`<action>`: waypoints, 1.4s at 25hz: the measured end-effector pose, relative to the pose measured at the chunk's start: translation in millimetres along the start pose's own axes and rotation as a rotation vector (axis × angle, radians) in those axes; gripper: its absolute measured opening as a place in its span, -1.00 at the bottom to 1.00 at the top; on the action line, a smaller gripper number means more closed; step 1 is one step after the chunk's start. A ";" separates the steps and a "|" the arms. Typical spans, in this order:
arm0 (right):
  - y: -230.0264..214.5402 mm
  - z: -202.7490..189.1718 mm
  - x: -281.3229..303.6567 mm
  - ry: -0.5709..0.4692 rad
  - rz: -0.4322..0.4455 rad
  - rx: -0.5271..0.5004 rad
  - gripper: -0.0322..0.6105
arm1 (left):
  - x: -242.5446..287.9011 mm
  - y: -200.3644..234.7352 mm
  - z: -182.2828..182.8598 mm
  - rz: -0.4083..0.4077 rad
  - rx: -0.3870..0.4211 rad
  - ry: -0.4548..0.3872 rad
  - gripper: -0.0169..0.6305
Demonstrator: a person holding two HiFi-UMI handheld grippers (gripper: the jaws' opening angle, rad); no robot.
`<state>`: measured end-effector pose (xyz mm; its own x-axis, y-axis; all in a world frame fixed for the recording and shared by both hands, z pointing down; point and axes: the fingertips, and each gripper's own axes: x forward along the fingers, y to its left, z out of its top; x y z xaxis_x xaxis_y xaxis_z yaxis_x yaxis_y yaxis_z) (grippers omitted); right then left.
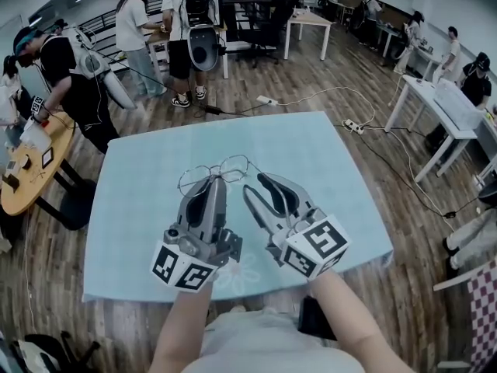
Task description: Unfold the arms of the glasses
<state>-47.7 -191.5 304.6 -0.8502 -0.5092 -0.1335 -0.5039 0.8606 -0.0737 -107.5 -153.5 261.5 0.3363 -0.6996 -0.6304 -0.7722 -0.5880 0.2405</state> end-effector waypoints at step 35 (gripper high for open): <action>27.7 42.6 -28.5 -0.220 0.100 0.071 -0.75 | 4.9 11.1 10.3 -0.009 -0.012 -0.054 -0.93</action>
<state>-31.0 -153.0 264.2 -0.8378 -0.4149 -0.3549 -0.4004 0.9088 -0.1173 -120.0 -159.3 253.5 0.3133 -0.6717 -0.6713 -0.7628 -0.5990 0.2434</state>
